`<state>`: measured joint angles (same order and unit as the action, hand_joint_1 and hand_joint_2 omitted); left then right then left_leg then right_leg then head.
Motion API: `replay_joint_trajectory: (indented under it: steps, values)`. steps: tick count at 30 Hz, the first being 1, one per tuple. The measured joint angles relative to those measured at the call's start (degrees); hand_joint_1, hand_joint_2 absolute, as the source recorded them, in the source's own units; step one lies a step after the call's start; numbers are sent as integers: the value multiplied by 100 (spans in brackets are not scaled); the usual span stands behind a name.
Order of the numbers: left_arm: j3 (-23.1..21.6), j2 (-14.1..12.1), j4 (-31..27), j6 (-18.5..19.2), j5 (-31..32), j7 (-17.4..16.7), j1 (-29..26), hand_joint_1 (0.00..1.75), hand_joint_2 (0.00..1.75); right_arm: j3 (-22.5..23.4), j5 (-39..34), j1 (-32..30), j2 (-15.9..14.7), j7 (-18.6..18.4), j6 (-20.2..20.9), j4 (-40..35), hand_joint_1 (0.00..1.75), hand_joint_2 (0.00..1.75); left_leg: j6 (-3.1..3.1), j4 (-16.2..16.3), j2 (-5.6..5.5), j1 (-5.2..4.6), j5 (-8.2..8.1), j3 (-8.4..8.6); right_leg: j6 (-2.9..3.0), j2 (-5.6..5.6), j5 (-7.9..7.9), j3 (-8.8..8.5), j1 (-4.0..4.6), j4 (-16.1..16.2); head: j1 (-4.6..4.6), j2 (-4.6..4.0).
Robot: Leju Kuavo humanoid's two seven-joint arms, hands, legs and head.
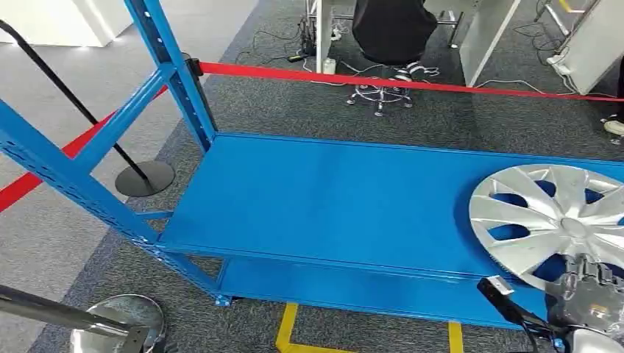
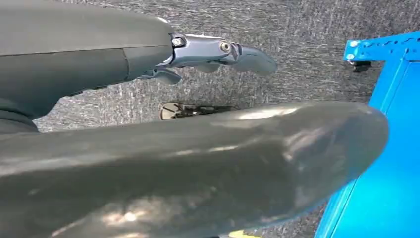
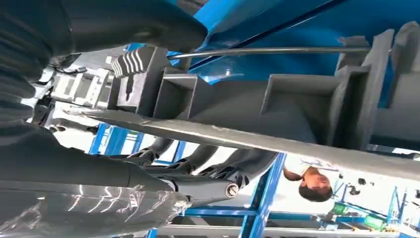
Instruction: Take the parts from the cabinet and place them on the table.
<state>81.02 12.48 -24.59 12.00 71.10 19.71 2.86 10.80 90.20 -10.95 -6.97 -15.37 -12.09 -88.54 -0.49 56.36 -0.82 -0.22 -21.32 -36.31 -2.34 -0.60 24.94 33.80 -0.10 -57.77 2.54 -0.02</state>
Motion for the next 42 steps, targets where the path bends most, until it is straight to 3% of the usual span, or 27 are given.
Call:
replay_joint_trajectory:
  steps: [21,30,34,36,37,42]
  values:
    - [0,48,0,-50,48,-11,2,0,0,149,-2,-128,31,-57,-466,-247,175,175,-1,0,0,0,0,-5,0,0,0,-27,0,-1,0,0]
    - [0,48,0,-57,98,-15,14,0,0,-98,-2,-276,-11,-206,-789,-1241,175,175,-2,0,0,0,0,-7,1,-1,0,-26,0,-2,0,0]
    - [0,46,0,-76,103,-15,12,0,0,-212,-2,-320,-72,7,-899,-1731,175,175,-3,0,0,0,0,-7,1,-4,1,-25,0,-2,0,0]
    - [0,48,0,-79,105,-15,17,0,0,-236,-2,-338,-85,105,-903,-1913,164,175,-3,0,0,0,0,-7,1,-1,1,-26,0,-2,0,0]
    - [0,48,0,-81,105,-15,13,0,0,-236,-2,-347,-85,250,-929,-2015,157,175,-3,0,0,0,0,-8,1,-1,1,-25,0,-2,-2,0]
    - [0,57,0,-85,105,-15,14,0,0,-227,0,-366,-22,1098,-1135,-2481,155,175,-3,0,0,1,-1,-7,2,-3,1,-24,1,-2,2,0]
